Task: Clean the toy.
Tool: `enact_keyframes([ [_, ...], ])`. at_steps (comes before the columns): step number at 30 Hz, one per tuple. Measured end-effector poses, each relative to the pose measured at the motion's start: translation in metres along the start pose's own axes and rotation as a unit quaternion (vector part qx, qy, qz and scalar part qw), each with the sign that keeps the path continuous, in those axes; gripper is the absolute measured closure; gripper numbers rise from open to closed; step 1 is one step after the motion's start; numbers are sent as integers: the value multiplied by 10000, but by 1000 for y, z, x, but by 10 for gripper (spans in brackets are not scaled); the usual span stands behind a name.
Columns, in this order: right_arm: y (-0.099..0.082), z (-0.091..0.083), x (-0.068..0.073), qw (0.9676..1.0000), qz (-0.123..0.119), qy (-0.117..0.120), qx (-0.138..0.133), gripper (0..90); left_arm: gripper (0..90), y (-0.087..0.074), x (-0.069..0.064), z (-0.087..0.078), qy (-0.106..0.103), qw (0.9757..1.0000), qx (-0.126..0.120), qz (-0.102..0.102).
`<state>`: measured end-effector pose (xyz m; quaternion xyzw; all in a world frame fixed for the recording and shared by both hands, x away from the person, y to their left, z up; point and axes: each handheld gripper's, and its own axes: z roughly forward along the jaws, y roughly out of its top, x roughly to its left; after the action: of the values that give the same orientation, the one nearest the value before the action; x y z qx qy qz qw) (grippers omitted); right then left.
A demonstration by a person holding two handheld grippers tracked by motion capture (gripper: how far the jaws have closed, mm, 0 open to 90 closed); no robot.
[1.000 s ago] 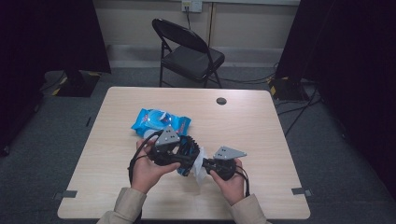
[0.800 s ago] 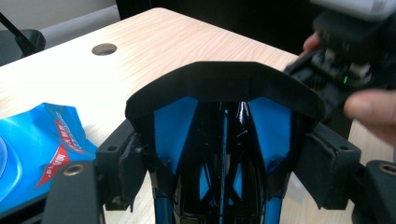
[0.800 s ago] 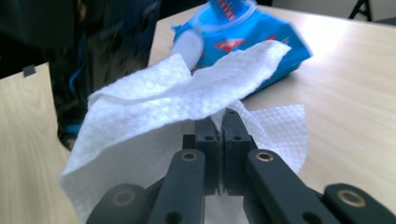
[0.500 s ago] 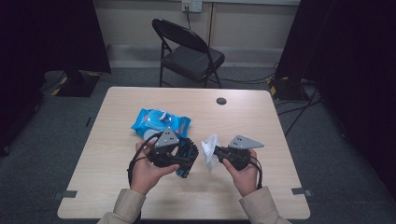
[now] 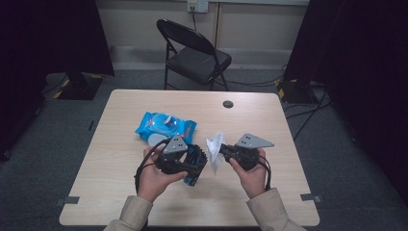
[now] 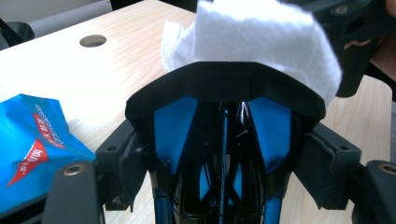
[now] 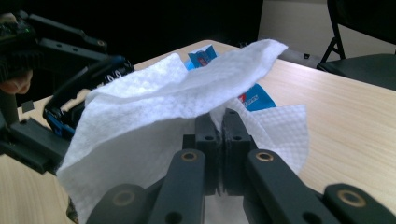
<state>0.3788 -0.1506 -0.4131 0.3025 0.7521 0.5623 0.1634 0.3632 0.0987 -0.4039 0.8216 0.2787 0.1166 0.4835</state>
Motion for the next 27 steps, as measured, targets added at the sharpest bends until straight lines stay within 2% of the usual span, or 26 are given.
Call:
enact_keyframes([
  [6,5,3,3,10000,20,53,-65,881,255,0,-3,4,-75,10000,7,53],
  [14,4,16,15,9998,-49,174,-9,882,255,3,-7,9,-149,9999,11,46],
  [17,3,17,13,9998,33,215,9,881,255,1,-7,9,-162,9999,5,48],
  [19,2,18,14,9998,-44,181,67,881,255,2,-7,9,-155,9999,8,49],
  [27,-1,20,14,9998,36,187,70,881,255,2,-6,9,-139,9999,44,42],
])
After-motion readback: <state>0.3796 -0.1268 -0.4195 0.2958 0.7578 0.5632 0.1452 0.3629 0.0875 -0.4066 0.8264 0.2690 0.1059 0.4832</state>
